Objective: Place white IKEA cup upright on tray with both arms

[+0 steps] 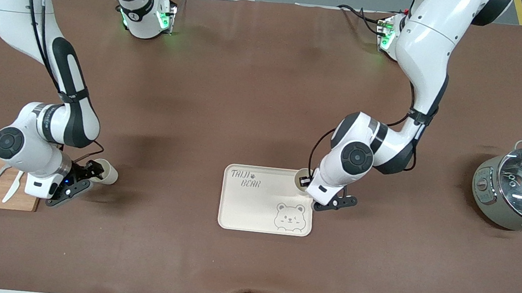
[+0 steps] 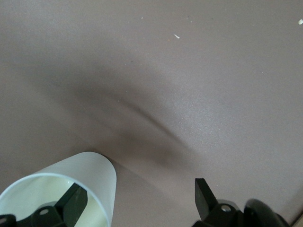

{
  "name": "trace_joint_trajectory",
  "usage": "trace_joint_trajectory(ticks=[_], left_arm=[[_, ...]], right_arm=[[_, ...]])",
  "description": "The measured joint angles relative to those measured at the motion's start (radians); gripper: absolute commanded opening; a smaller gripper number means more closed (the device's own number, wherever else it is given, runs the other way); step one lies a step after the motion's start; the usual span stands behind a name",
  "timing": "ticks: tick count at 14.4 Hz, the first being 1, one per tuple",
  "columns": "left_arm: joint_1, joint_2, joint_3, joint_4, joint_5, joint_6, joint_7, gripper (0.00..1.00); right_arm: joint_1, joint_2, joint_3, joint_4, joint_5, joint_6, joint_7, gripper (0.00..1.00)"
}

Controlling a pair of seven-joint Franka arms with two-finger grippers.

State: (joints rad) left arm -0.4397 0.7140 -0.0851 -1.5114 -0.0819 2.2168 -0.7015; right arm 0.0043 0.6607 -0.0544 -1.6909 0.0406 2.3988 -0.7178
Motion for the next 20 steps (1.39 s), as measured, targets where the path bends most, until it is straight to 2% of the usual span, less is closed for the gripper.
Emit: trace_joint_trajectory(ticks=[4, 5, 7, 13, 16, 20], left_arm=[[-0.016, 0.021, 0.0, 0.02, 0.0, 0.0, -0.019, 0.0], [-0.019, 0.029, 0.0, 0.026, 0.0, 0.0, -0.024, 0.0], [-0.02, 0.04, 0.0, 0.035, 0.0, 0.0, -0.026, 0.0], [-0.023, 0.058, 0.0, 0.04, 0.0, 0.0, -0.026, 0.0], [-0.026, 0.067, 0.0, 0.041, 0.0, 0.0, -0.026, 0.0], [-0.026, 0.074, 0.0, 0.043, 0.0, 0.005, -0.026, 0.0]], right_arm=[[0.0, 0.0, 0.0, 0.0, 0.0, 0.0, 0.0, 1.0], [0.0, 0.0, 0.0, 0.0, 0.0, 0.001, 0.0, 0.96], [0.001, 0.0, 0.001, 0.0, 0.0, 0.001, 0.0, 0.8], [0.002, 0.0, 0.002, 0.0, 0.0, 0.001, 0.0, 0.51], [0.003, 0.0, 0.002, 0.0, 0.0, 0.001, 0.0, 0.31], [0.004, 0.0, 0.003, 0.0, 0.0, 0.001, -0.001, 0.2]])
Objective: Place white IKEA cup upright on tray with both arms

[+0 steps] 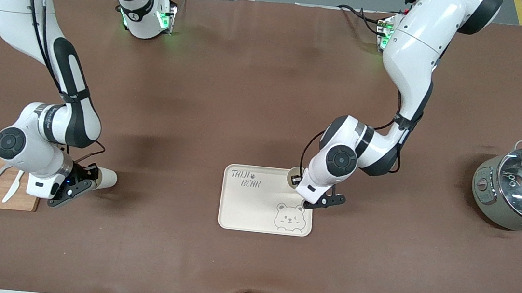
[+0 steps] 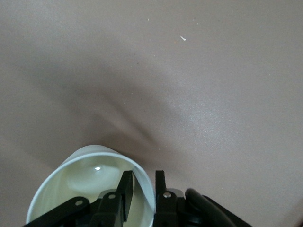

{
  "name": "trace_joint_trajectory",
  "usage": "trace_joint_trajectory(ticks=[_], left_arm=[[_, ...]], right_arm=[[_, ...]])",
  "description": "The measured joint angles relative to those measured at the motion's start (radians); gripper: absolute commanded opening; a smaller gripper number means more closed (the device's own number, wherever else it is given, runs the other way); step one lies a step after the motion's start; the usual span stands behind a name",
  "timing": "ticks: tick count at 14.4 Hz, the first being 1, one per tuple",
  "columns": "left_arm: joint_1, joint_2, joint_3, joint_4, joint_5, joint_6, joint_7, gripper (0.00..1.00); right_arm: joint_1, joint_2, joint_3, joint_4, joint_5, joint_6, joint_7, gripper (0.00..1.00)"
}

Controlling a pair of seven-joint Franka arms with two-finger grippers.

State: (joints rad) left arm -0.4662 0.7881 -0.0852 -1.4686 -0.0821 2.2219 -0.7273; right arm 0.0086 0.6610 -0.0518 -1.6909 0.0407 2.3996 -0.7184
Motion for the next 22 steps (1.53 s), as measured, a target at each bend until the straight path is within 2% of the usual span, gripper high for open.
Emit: trace_joint_trajectory(ticks=[2, 3, 4, 13, 16, 19, 22], left_arm=[[0.0, 0.002, 0.0, 0.0, 0.0, 0.004, 0.0, 0.0], [0.0, 0.002, 0.0, 0.0, 0.0, 0.005, 0.0, 0.34], [0.0, 0.002, 0.0, 0.001, 0.0, 0.006, 0.0, 0.99], [-0.03, 0.004, 0.004, 0.006, 0.026, 0.027, -0.002, 1.0], [-0.029, -0.004, 0.008, 0.023, 0.026, -0.002, -0.023, 1.0], [-0.026, -0.022, 0.01, 0.03, 0.026, -0.048, -0.026, 1.0], [-0.022, -0.052, 0.012, 0.033, 0.026, -0.109, -0.026, 1.0]], right_arm=[[0.003, -0.002, 0.001, 0.0, 0.001, -0.002, 0.0, 0.1], [0.004, -0.002, 0.001, 0.0, 0.001, -0.003, 0.0, 0.04], [0.006, -0.006, 0.004, 0.0, 0.007, -0.017, 0.0, 0.0], [0.011, -0.014, 0.004, 0.001, 0.013, -0.021, -0.001, 0.0], [0.011, -0.014, 0.004, 0.002, 0.016, -0.026, -0.001, 0.0], [0.011, -0.014, 0.004, 0.025, 0.084, -0.082, 0.0, 0.0], [0.014, -0.014, 0.005, 0.103, 0.144, -0.21, 0.03, 0.0]])
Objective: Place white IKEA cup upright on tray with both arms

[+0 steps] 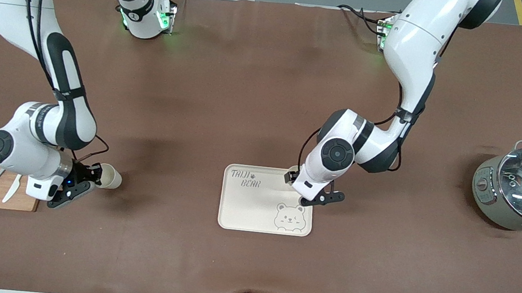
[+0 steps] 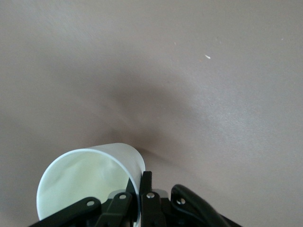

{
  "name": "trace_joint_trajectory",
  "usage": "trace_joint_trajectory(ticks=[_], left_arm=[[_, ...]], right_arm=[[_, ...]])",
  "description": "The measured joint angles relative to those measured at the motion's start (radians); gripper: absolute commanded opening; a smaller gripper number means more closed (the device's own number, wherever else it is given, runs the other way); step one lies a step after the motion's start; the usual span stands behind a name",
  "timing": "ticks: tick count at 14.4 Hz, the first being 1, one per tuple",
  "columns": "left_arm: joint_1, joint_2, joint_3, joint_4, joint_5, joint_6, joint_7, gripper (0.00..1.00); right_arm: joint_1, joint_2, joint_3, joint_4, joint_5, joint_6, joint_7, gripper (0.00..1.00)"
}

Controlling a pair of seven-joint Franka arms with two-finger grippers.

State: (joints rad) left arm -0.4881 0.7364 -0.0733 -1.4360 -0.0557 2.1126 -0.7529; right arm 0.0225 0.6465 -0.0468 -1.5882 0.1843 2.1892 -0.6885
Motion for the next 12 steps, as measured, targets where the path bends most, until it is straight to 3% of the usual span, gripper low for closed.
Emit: trace_joint_trajectory(ticks=[5, 12], left_arm=[[0.02, -0.073, 0.003, 0.003, 0.0, -0.082, 0.0, 1.0], [0.186, -0.171, 0.011, 0.006, 0.007, -0.128, 0.106, 1.0]], right_arm=[[0.025, -0.018, 0.027, 0.086, 0.014, -0.133, 0.223, 0.0], [0.167, -0.097, 0.139, 0.122, 0.017, -0.162, 0.844, 0.0]])
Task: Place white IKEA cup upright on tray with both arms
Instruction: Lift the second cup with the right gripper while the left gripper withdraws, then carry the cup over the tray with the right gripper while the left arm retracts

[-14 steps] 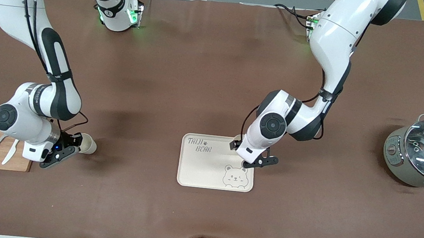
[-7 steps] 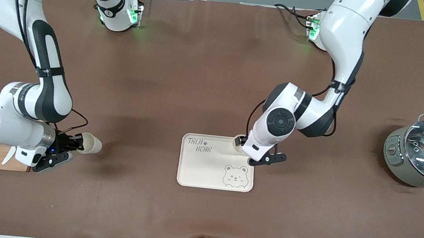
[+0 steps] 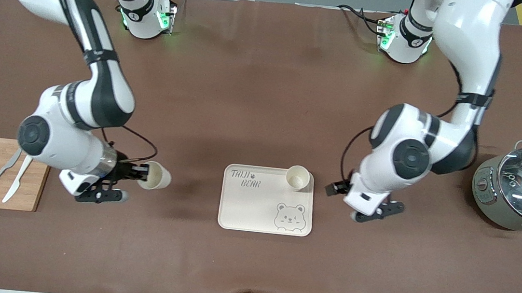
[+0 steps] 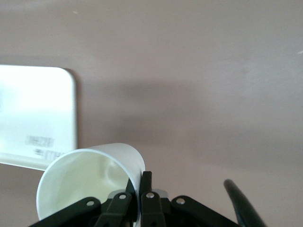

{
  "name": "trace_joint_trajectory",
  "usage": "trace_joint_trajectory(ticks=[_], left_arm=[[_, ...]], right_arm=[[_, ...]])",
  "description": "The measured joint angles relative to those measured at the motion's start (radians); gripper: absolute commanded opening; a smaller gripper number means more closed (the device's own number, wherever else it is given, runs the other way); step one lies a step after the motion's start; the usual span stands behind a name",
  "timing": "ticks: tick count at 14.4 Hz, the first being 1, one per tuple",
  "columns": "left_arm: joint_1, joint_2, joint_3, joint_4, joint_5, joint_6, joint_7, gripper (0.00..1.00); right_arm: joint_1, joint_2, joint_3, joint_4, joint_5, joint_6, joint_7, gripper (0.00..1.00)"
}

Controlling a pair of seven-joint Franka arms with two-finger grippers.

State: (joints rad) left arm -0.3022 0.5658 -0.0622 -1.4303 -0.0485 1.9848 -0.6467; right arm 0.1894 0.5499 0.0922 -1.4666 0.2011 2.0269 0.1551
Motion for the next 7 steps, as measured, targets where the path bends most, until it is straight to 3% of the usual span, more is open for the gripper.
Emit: trace_joint_trajectory(ticks=[3, 7], left_arm=[[0.095, -0.03, 0.0, 0.0, 0.0, -0.036, 0.136, 1.0], [0.182, -0.04, 0.0, 0.018, 0.0, -0.077, 0.286, 1.0]], right_arm=[[0.049, 0.0, 0.063, 0.027, 0.0, 0.013, 0.264, 0.0], [0.191, 0.034, 0.068, 0.067, -0.017, 0.126, 0.509, 0.0]])
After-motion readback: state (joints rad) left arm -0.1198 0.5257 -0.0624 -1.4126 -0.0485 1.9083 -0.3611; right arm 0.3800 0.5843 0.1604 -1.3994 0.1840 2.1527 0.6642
